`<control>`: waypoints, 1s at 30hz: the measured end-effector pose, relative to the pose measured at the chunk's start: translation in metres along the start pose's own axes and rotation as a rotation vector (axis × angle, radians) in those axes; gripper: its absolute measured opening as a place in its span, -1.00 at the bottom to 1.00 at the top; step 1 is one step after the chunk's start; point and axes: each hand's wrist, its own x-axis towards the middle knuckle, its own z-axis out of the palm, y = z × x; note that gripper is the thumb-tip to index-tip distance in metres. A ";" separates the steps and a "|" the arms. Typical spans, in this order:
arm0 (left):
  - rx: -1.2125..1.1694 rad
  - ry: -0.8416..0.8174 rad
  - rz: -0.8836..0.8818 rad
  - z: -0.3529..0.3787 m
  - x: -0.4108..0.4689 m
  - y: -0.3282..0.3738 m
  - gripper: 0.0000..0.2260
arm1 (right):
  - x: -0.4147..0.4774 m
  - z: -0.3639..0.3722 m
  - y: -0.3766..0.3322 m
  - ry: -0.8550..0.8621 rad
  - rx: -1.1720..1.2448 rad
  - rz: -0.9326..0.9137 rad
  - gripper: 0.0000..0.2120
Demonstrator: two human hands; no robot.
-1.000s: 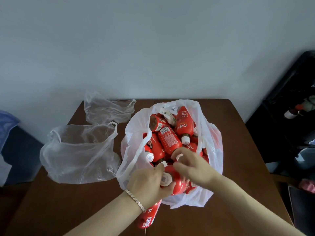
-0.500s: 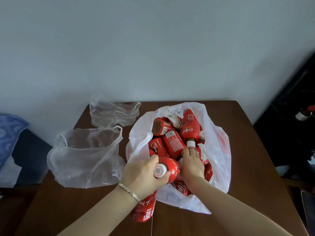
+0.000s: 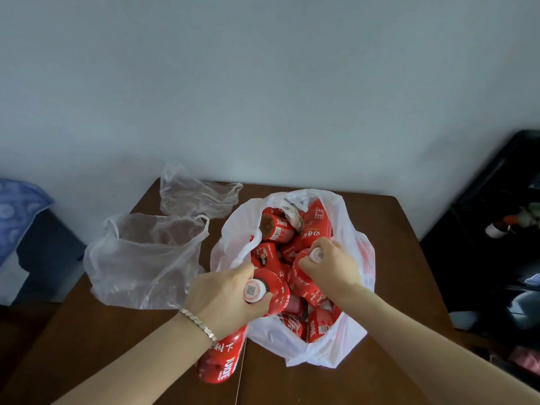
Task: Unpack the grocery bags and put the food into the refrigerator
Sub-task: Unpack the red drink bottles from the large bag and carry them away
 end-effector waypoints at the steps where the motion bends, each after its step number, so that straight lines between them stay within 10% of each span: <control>1: -0.005 -0.005 0.007 -0.003 -0.001 0.000 -0.53 | -0.005 -0.010 -0.006 0.012 -0.034 -0.029 -0.81; 12: 0.094 -0.080 0.434 -0.051 0.020 0.029 -0.68 | -0.118 -0.096 -0.040 0.190 -0.305 0.009 -0.82; 30: -0.024 0.010 1.765 -0.049 -0.235 0.271 -0.56 | -0.560 -0.080 -0.016 0.694 -0.363 1.139 -0.65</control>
